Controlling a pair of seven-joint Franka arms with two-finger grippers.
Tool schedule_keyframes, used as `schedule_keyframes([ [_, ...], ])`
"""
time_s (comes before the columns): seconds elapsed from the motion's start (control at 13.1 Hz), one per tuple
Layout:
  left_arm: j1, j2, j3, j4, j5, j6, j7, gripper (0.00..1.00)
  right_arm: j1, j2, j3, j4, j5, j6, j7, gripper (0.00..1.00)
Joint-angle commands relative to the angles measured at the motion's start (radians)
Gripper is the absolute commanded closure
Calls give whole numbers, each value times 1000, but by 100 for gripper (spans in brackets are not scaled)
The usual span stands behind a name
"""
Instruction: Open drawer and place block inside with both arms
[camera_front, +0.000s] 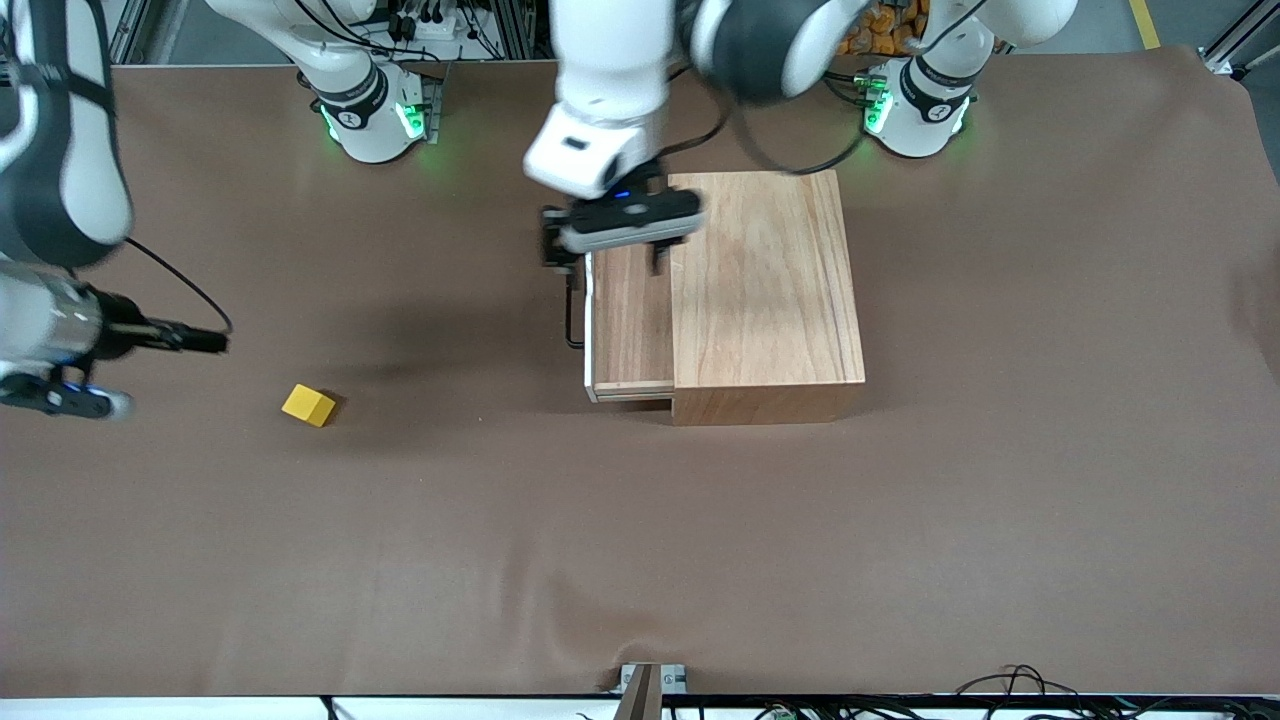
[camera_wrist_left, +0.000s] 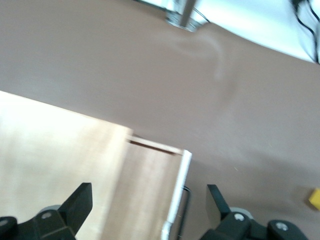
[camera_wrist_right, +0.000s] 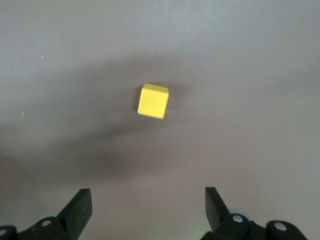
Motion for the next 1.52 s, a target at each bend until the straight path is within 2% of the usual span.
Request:
schedule_keyframes([
  [0.0,77,-119,-7,-45,29,-126,21,0,-41,19,13,-99,51,119,12,0],
  [0.15,163,-176,-7,-46,30,-215,51,0,-62,96,13,-99,85,179,14,0],
  [0.3,273,-223,-12,-48,15,-245,180,0,-70,167,12,-99,178,242,17,0],
  [0.38,327,-243,-15,-54,3,-285,260,0,-71,193,10,-99,191,262,21,0],
  [0.53,417,-265,-15,-66,-16,-360,429,0,-65,234,10,-99,192,289,24,0],
  [0.69,496,-289,-15,-86,-31,-380,567,0,-62,271,10,-100,192,329,40,0],
  [0.91,589,-335,-18,-166,-33,-382,644,0,-61,299,12,-100,192,361,41,0],
  [1.14,687,-383,-20,-253,-40,-380,854,0,-48,328,12,-100,205,383,41,2],
  [1.22,720,-407,-20,-298,-56,-372,909,0,-44,334,12,-102,205,389,41,20],
  [1.3,746,-435,-20,-350,-75,-359,939,0,-44,336,12,-102,205,389,41,57],
  [1.37,763,-473,-20,-418,-83,-334,978,0,-42,336,12,-102,205,383,41,88],
  [1.45,771,-518,-17,-497,-83,-301,1027,0,-39,336,12,-100,205,377,41,100],
])
